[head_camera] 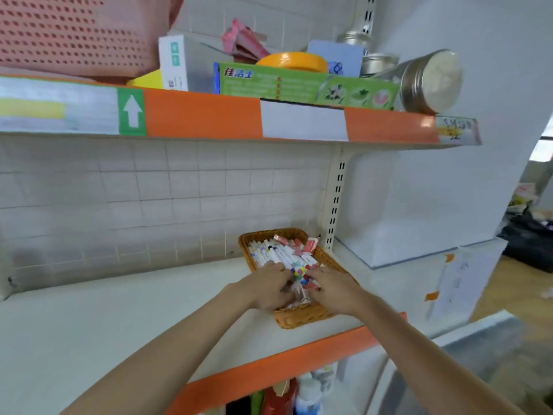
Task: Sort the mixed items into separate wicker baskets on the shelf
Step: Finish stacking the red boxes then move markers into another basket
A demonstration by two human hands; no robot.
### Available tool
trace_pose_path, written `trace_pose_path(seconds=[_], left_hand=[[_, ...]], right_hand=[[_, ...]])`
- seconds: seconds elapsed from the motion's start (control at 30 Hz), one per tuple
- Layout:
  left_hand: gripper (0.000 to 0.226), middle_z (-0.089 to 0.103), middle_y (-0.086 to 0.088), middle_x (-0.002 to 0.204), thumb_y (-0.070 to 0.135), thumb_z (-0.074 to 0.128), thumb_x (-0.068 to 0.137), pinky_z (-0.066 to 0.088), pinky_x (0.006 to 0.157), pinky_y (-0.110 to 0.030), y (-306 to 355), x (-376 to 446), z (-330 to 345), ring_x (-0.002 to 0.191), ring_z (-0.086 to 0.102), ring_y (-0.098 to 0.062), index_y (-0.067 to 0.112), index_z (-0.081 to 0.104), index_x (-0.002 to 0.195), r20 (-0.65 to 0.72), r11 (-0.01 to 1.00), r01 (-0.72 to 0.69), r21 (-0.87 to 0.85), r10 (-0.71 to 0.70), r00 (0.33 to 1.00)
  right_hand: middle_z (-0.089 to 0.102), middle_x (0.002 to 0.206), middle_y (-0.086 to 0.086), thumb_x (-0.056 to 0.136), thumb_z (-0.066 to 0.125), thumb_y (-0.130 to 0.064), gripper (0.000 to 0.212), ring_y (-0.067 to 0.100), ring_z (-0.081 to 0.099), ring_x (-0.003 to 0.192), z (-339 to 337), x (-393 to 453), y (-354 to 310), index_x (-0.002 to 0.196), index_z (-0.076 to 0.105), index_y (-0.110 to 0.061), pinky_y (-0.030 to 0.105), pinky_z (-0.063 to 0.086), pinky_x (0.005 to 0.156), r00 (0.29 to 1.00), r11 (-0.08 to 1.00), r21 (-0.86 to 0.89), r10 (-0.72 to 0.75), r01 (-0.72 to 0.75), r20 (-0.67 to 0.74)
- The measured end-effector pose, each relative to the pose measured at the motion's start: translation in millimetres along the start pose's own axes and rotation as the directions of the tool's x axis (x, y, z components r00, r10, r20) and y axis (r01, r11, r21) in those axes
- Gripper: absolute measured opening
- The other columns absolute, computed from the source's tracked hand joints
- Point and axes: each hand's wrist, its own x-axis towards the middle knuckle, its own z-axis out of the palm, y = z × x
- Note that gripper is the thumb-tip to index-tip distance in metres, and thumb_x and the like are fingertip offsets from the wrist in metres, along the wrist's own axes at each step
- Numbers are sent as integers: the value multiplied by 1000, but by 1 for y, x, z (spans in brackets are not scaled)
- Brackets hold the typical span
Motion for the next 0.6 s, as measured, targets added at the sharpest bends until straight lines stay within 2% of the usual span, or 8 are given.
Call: trace_pose_path(seconds=[0.07, 0.2, 0.3, 0.4, 0.5, 0.53, 0.6], left_hand=[[26, 44, -7, 83, 34, 48, 96, 36, 75, -35, 5, 3, 2, 83, 42, -23, 11, 52, 85, -24, 999, 2, -47, -3, 1000], [34, 42, 0, 64, 32, 53, 94, 31, 58, -30, 9, 5, 4, 60, 40, -17, 17, 44, 65, 16, 994, 23, -103, -21, 1000], [29, 47, -2, 66, 31, 56, 93, 31, 57, -29, 7, 8, 1, 61, 41, -16, 8, 56, 77, 68, 991, 33, -126, -24, 997], [25, 55, -2, 79, 31, 59, 92, 35, 61, -27, 5, 9, -5, 71, 47, -14, 6, 64, 90, 114, 987, 25, -156, -7, 993], [24, 58, -2, 82, 29, 61, 90, 38, 65, -28, 4, 11, -6, 74, 50, -15, 7, 67, 95, 126, 989, 26, -145, -7, 992], [24, 60, -4, 82, 28, 62, 90, 39, 66, -28, 4, 11, -6, 74, 51, -15, 6, 68, 95, 120, 990, 26, -140, -9, 993], [23, 65, -7, 86, 25, 63, 88, 42, 67, -29, 3, 11, -7, 76, 55, -16, 6, 70, 96, 96, 990, 26, -137, -13, 995]], right_hand=[[56, 130, 7, 97, 51, -33, 38, 24, 53, 115, 0, 4, 5, 132, 52, -16, 33, 45, 92, 1000, 997, 81, -21, 19, 23], [64, 120, 8, 96, 55, -22, 33, 22, 59, 108, -3, 10, 7, 128, 60, -15, 32, 48, 92, 996, 975, 219, -46, 30, 70], [65, 104, -1, 95, 56, -21, 33, 17, 59, 99, -4, 14, 8, 127, 61, -15, 26, 45, 81, 993, 967, 247, -83, 60, 87], [49, 77, -19, 95, 57, -21, 26, 10, 52, 81, -5, 15, 10, 117, 67, -10, 20, 38, 64, 993, 951, 302, -90, 62, 82], [53, 75, -6, 94, 59, -24, 13, 12, 48, 71, -8, 16, 11, 96, 69, -17, 26, 34, 61, 991, 944, 324, -94, 58, 95], [53, 79, -2, 93, 61, -26, 9, 13, 48, 72, -9, 16, 12, 93, 67, -20, 27, 34, 62, 991, 940, 334, -100, 65, 89], [51, 87, -1, 90, 66, -27, 13, 14, 48, 79, -10, 15, 13, 95, 62, -16, 29, 36, 68, 992, 926, 371, -104, 72, 69]])
